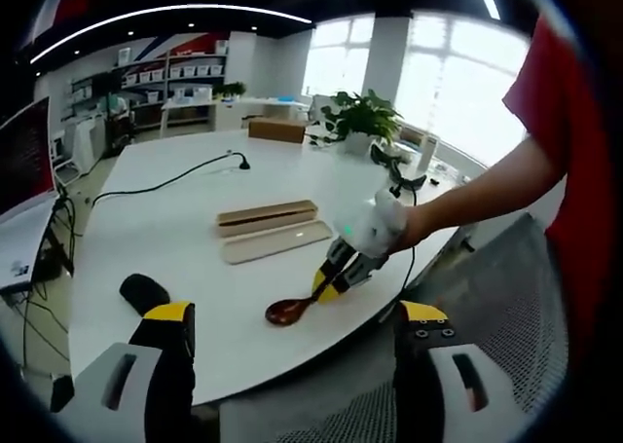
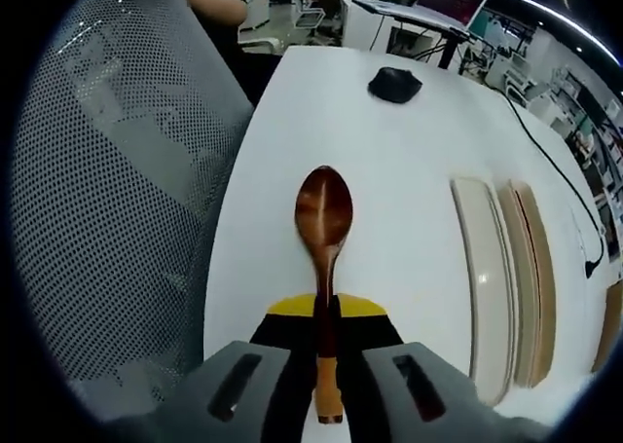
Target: Arrange the utensils inside the cutlery case until each visible utensil rests in its matching compartment.
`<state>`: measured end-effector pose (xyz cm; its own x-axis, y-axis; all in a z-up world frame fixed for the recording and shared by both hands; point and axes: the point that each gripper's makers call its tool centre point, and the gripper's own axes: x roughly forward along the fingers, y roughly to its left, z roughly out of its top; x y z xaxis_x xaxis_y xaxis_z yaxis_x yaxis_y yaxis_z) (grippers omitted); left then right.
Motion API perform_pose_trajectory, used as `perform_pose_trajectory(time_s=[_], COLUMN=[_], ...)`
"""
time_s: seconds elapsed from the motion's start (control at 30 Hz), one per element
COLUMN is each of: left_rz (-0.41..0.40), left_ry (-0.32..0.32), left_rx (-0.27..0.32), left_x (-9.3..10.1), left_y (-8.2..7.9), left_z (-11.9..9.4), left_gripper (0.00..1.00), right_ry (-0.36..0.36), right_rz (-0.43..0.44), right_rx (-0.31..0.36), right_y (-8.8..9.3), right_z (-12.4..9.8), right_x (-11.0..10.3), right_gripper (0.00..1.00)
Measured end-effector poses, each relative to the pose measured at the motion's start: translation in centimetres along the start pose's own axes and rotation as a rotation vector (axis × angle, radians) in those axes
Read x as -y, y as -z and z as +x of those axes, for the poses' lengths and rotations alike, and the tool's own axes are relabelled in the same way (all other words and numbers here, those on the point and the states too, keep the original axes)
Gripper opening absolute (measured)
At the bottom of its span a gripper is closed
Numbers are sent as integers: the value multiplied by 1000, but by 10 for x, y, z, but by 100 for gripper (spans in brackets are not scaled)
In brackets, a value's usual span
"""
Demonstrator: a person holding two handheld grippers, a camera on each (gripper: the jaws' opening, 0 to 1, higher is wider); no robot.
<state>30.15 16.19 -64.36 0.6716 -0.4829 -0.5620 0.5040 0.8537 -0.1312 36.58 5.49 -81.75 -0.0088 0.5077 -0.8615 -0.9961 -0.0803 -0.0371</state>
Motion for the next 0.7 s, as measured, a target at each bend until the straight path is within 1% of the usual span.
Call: perform_pose_trajectory(time_s=[0.13, 0.17, 0.23, 0.27, 0.3, 0.33, 0.4, 0.5, 0.7], left_rz=[-8, -10, -12, -10, -7, -4, -7, -11, 3], left_ry=[-5, -6, -6, -2, -1, -1, -6, -3, 13], left_rx=[6, 7, 8, 2, -6, -9, -2, 7, -1], left_x=[-2, -2, -1, 0, 1, 1, 1, 1, 11], left_y=[-1, -1, -1, 0, 1, 1, -1, -3, -6], left_z=[0, 0, 1, 1, 2, 2, 2, 2, 5], left_gripper=[86, 86, 85, 85, 85, 85, 85, 84, 83], right_ry=[-10, -14, -35, -45, -45, -37, -40, -35, -19], right_rz=[13, 47, 155, 158, 162, 151, 152, 156, 165], right_rx=[0, 1, 13, 50, 58, 39, 28, 45, 44], right_y=[0, -1, -1, -4, -5, 0, 2, 1, 1], right_z=[0, 1, 1, 1, 1, 0, -1, -4, -12], right_x=[0, 1, -2, -1, 0, 2, 2, 3, 2], right_gripper=[2, 2, 2, 1, 1, 1, 1, 1, 1])
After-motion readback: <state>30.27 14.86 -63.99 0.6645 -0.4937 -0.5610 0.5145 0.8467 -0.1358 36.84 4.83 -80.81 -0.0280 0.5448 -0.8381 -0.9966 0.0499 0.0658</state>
